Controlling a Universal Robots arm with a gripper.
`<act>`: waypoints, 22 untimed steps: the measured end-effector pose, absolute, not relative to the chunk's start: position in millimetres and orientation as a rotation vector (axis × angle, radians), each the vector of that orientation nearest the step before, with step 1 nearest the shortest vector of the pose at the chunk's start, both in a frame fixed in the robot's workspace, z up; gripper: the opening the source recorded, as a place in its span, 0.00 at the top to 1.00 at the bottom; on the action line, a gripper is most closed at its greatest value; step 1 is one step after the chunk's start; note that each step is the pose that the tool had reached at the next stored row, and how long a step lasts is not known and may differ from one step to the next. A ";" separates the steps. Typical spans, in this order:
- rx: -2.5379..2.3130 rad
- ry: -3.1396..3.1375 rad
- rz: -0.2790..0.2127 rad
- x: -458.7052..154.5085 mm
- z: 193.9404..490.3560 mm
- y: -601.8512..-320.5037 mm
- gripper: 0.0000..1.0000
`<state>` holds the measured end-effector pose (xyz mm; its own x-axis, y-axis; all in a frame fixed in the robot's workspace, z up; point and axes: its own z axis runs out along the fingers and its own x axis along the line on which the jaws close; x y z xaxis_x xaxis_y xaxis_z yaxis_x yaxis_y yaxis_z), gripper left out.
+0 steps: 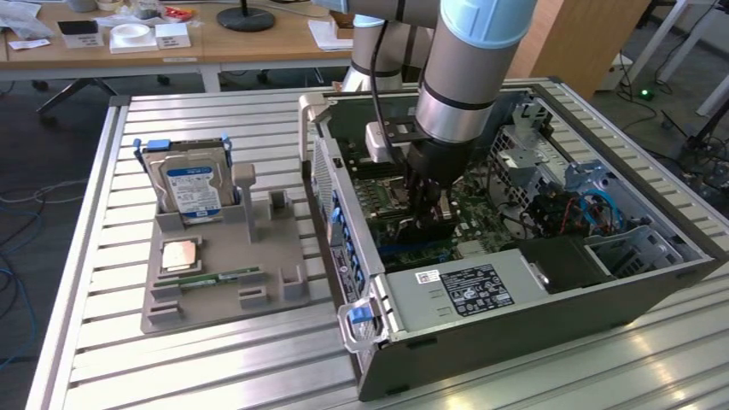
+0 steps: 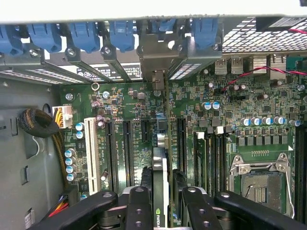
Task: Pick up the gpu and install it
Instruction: 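Insert the gpu into the slot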
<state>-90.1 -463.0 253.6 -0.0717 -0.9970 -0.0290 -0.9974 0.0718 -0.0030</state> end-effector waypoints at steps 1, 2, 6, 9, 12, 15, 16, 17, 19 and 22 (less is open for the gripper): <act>-2.124 2.283 0.028 -90.1 253.6 -463.0 0.69; -2.124 2.283 0.028 -90.0 253.6 -463.0 0.69; -2.124 2.283 0.027 -90.1 253.2 -463.0 0.69; -2.124 2.283 0.027 -90.1 253.1 -463.0 0.69; -2.124 2.283 0.027 -90.0 252.3 -462.9 0.69; -2.125 2.283 0.027 -90.1 251.9 -463.0 0.69; -2.125 2.283 0.027 -90.1 252.0 -463.0 0.69; -2.125 2.283 0.027 -90.1 252.0 -463.0 0.69; -2.125 2.283 0.027 -90.1 251.9 -463.0 0.69; -2.125 2.283 0.027 -90.1 252.0 -463.0 0.74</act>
<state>-90.1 -463.0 252.0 -0.0716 -0.9970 -0.0284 -0.9974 0.0717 -0.0030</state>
